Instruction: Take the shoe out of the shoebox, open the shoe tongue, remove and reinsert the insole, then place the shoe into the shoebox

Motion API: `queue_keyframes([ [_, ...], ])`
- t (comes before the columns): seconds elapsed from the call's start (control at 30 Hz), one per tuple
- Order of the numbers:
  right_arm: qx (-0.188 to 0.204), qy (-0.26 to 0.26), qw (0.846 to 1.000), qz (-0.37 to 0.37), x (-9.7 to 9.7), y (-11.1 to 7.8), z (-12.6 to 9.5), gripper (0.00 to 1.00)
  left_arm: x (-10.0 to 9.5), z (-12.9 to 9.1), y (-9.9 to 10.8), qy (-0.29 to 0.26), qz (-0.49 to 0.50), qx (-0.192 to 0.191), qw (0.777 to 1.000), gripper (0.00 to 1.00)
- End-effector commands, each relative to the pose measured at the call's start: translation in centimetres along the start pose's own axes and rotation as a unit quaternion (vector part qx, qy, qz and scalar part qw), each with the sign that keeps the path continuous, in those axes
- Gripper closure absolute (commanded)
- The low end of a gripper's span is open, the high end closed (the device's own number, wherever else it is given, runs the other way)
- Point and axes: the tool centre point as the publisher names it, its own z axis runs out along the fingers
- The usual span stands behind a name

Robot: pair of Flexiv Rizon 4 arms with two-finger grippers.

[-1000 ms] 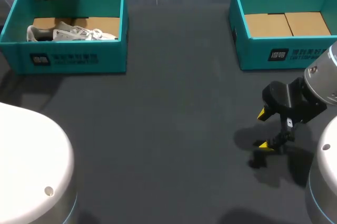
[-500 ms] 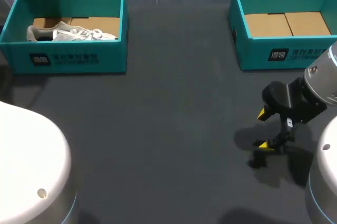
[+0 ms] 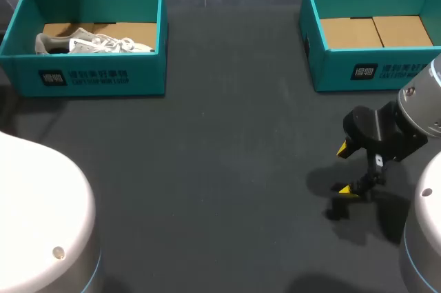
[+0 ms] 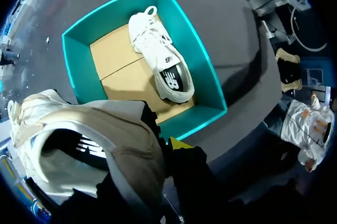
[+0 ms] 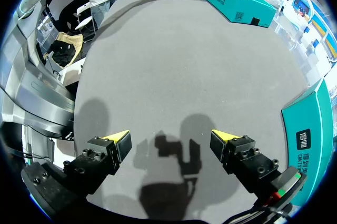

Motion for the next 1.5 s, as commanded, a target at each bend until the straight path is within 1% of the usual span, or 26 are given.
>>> queue_keyframes([
  [0.03,0.001,-0.002,1.0,0.0,0.2,0.0,0.0,0.0,1.2,-0.1,-0.9,-0.018,0.018,-0.031,0.999,1.0],
  [0.07,0.001,-0.002,1.0,0.0,0.2,0.0,0.0,0.0,0.9,-0.2,-0.6,-0.022,0.049,-0.006,0.999,1.0],
  [0.13,0.001,-0.002,1.0,0.0,0.2,0.0,0.0,0.0,0.3,-0.3,0.1,-0.029,0.122,0.019,0.992,1.0],
  [0.17,0.001,-0.002,1.0,0.0,0.2,0.0,0.0,0.0,0.2,-0.3,0.5,-0.035,0.151,0.022,0.988,1.0],
  [0.2,0.001,-0.002,1.0,0.0,0.2,0.0,0.0,0.0,0.4,-0.4,0.7,-0.035,0.18,0.016,0.983,1.0],
  [0.27,0.001,-0.002,1.0,0.0,0.2,0.0,0.0,0.0,0.2,-0.3,1.3,-0.034,0.219,0.025,0.975,1.0],
  [0.3,0.001,-0.002,1.0,0.0,0.2,0.0,0.0,0.0,0.1,-0.3,1.7,-0.031,0.25,0.033,0.967,1.0],
  [0.33,0.001,-0.002,1.0,0.0,0.2,0.0,0.0,0.0,0.0,-0.2,2.1,-0.031,0.251,0.032,0.967,1.0],
  [0.37,0.001,-0.002,1.0,0.0,0.2,0.0,0.0,0.0,-0.1,-0.2,2.4,-0.032,0.276,0.036,0.96,1.0],
  [0.4,0.001,-0.002,1.0,0.0,0.2,0.0,0.0,0.0,-0.2,-0.1,2.6,-0.032,0.309,0.032,0.95,1.0],
  [0.47,0.001,-0.002,1.0,0.0,0.2,0.0,0.0,0.0,-0.2,-0.1,3.0,-0.053,0.382,-0.007,0.923,1.0],
  [0.5,0.001,-0.002,1.0,0.0,0.2,0.0,0.0,0.0,-0.3,-0.1,3.3,-0.054,0.384,-0.029,0.921,1.0],
  [0.83,0.001,-0.002,1.0,0.0,0.2,0.0,0.0,0.0,-0.3,-0.1,3.3,-0.054,0.384,-0.029,0.921,1.0],
  [0.87,0.001,-0.002,1.0,0.0,0.2,0.0,0.0,0.0,-0.4,-0.1,3.3,-0.059,0.402,-0.022,0.913,1.0],
  [0.9,0.001,-0.002,1.0,0.0,0.2,0.0,0.0,0.0,-0.5,-0.1,3.4,-0.064,0.415,-0.024,0.907,1.0],
  [0.93,0.001,-0.002,1.0,0.0,0.2,0.0,0.0,0.0,-0.6,0.0,3.5,-0.066,0.421,-0.02,0.904,1.0],
  [0.97,0.001,-0.002,1.0,0.0,0.2,0.0,0.0,0.0,-0.8,0.1,3.6,-0.068,0.444,-0.017,0.893,1.0],
  [1.03,0.001,-0.002,1.0,0.0,0.2,0.0,0.0,0.0,-1.6,0.6,3.9,-0.064,0.444,-0.024,0.893,1.0],
  [1.07,0.001,-0.002,1.0,0.0,0.2,0.0,0.0,0.0,-1.9,0.9,4.1,-0.062,0.463,-0.019,0.884,1.0],
  [1.1,0.001,-0.002,1.0,0.0,0.2,0.0,0.0,0.0,-2.2,1.1,4.3,-0.059,0.46,-0.016,0.886,1.0],
  [1.13,0.001,-0.002,1.0,0.0,0.2,0.0,0.0,0.0,-2.5,1.3,4.4,-0.055,0.463,-0.025,0.885,1.0],
  [1.2,0.001,-0.002,1.0,0.0,0.2,0.0,0.0,0.0,-2.8,1.7,4.4,-0.05,0.469,-0.025,0.881,1.0],
  [1.27,0.001,-0.002,1.0,0.0,0.2,0.0,0.0,0.0,-3.1,2.0,4.4,-0.045,0.479,-0.033,0.876,1.0],
  [1.33,0.001,-0.002,1.0,0.0,0.2,0.0,0.0,0.0,-3.5,2.5,4.3,-0.028,0.508,-0.039,0.86,1.0],
  [1.37,0.001,-0.002,1.0,0.0,0.2,0.0,0.0,0.0,-3.8,2.7,4.4,-0.017,0.509,-0.042,0.859,1.0],
  [1.5,0.001,-0.002,1.0,0.0,0.2,0.0,0.0,0.0,-3.8,2.7,4.4,-0.017,0.509,-0.042,0.859,1.0],
])
